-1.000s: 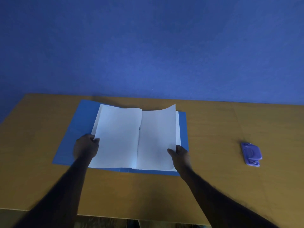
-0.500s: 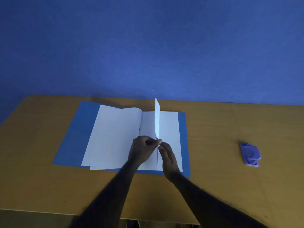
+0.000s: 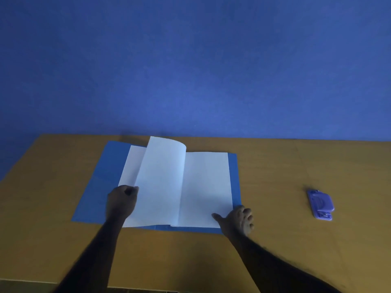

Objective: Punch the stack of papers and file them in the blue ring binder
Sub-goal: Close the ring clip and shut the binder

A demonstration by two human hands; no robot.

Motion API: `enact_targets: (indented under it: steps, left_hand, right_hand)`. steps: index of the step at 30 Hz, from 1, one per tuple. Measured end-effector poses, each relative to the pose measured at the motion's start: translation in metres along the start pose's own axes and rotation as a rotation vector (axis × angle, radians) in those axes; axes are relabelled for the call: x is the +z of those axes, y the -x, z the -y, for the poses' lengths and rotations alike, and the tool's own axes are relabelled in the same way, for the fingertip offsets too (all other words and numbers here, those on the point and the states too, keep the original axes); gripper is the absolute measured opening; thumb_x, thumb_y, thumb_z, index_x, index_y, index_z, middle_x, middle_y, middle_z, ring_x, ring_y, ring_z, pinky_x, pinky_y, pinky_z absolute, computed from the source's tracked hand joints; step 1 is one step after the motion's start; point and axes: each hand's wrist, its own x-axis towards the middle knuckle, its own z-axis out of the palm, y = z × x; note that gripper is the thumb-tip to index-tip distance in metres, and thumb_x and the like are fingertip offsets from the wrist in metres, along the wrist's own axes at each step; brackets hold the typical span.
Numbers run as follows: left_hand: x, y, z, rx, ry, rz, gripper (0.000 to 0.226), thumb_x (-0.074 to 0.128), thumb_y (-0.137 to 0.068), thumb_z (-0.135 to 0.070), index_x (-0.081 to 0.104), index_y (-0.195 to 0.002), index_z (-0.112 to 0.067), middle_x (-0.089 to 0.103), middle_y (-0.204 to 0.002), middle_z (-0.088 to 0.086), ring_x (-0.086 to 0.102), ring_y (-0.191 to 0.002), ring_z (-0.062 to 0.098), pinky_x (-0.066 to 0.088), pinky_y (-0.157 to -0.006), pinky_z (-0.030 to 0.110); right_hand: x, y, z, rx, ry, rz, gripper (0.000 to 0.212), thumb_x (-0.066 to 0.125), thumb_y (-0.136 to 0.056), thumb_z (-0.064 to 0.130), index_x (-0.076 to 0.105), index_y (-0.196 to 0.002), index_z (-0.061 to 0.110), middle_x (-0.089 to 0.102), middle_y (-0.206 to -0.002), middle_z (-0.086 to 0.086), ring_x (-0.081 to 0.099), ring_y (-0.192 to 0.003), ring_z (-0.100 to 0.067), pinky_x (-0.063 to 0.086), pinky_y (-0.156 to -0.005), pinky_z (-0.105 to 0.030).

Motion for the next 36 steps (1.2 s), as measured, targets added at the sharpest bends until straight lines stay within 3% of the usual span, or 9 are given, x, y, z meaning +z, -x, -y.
enact_targets:
  steps: [10, 13, 16, 22, 26, 28, 32, 36]
  left_hand:
    - [0.001, -0.01, 0.043, -0.125, -0.134, -0.059, 0.027, 0.055, -0.09, -0.029, 0.065, -0.07, -0.014, 0.067, -0.074, 0.008, 0.055, -0.066, 0.025, 0.044, -0.059, 0.031]
    - [0.001, -0.008, 0.043, -0.125, -0.13, -0.104, 0.021, 0.06, -0.088, -0.025, 0.068, -0.095, -0.007, 0.069, -0.095, 0.015, 0.06, -0.083, 0.034, 0.048, -0.067, 0.037]
    - [0.001, -0.003, 0.035, -0.134, -0.151, -0.156, 0.046, 0.067, -0.083, -0.025, 0.053, -0.12, -0.003, 0.055, -0.118, 0.022, 0.053, -0.107, 0.043, 0.048, -0.08, 0.052]
    - [0.03, 0.024, -0.02, 0.229, -0.276, -0.23, 0.045, 0.073, -0.075, -0.028, 0.058, -0.115, -0.013, 0.054, -0.118, 0.015, 0.051, -0.107, 0.036, 0.043, -0.084, 0.05]
    - [0.056, 0.047, -0.056, 0.352, -0.405, -0.235, 0.044, 0.073, -0.072, -0.036, 0.062, -0.11, -0.017, 0.052, -0.127, 0.013, 0.046, -0.117, 0.031, 0.037, -0.09, 0.05]
    - [0.064, 0.052, -0.065, 0.386, -0.426, -0.228, 0.042, 0.074, -0.071, -0.036, 0.064, -0.107, -0.017, 0.054, -0.127, 0.012, 0.047, -0.119, 0.03, 0.035, -0.093, 0.049]
    - [0.078, 0.057, -0.068, 0.459, -0.362, -0.088, 0.036, 0.073, -0.074, -0.037, 0.064, -0.1, -0.015, 0.064, -0.106, 0.006, 0.061, -0.099, 0.024, 0.044, -0.083, 0.039]
    - [0.092, 0.061, -0.067, 0.395, -0.147, 0.244, 0.036, 0.066, -0.083, -0.042, 0.063, -0.109, -0.017, 0.065, -0.111, -0.004, 0.061, -0.099, 0.014, 0.05, -0.086, 0.029]
  right_hand:
    - [0.002, -0.005, 0.005, 0.023, 0.037, 0.01, 0.093, 0.078, -0.069, 0.055, 0.034, -0.136, 0.01, 0.046, -0.133, -0.012, 0.046, -0.121, -0.028, 0.041, -0.097, -0.041]
    - [0.004, -0.004, 0.006, 0.015, -0.022, 0.01, 0.087, 0.082, -0.069, 0.047, 0.034, -0.134, 0.014, 0.053, -0.132, -0.01, 0.05, -0.121, -0.028, 0.04, -0.096, -0.043]
    - [0.002, -0.003, 0.011, 0.058, -0.004, 0.032, 0.088, 0.082, -0.069, 0.047, 0.033, -0.135, 0.014, 0.053, -0.134, -0.01, 0.049, -0.123, -0.028, 0.039, -0.098, -0.044]
    - [-0.001, 0.004, 0.019, 0.154, 0.005, 0.034, 0.078, 0.074, -0.075, 0.045, 0.036, -0.133, 0.009, 0.038, -0.129, -0.011, 0.039, -0.118, -0.028, 0.04, -0.096, -0.043]
    - [0.004, 0.006, 0.018, 0.126, -0.027, 0.009, 0.093, 0.068, -0.072, 0.066, 0.033, -0.134, 0.006, 0.035, -0.129, -0.012, 0.038, -0.118, -0.028, 0.04, -0.095, -0.042]
    - [0.005, 0.005, 0.017, 0.117, -0.002, -0.005, 0.094, 0.068, -0.071, 0.067, 0.034, -0.133, 0.007, 0.035, -0.129, -0.013, 0.039, -0.118, -0.028, 0.041, -0.095, -0.042]
    - [0.005, 0.003, 0.016, 0.107, 0.015, 0.013, 0.083, 0.069, -0.075, 0.06, 0.039, -0.133, 0.008, 0.037, -0.129, -0.012, 0.039, -0.119, -0.028, 0.04, -0.095, -0.043]
    - [0.002, 0.004, 0.021, 0.088, -0.149, 0.035, 0.058, 0.073, -0.076, 0.038, 0.044, -0.121, 0.016, 0.049, -0.122, -0.006, 0.046, -0.117, -0.027, 0.037, -0.098, -0.045]
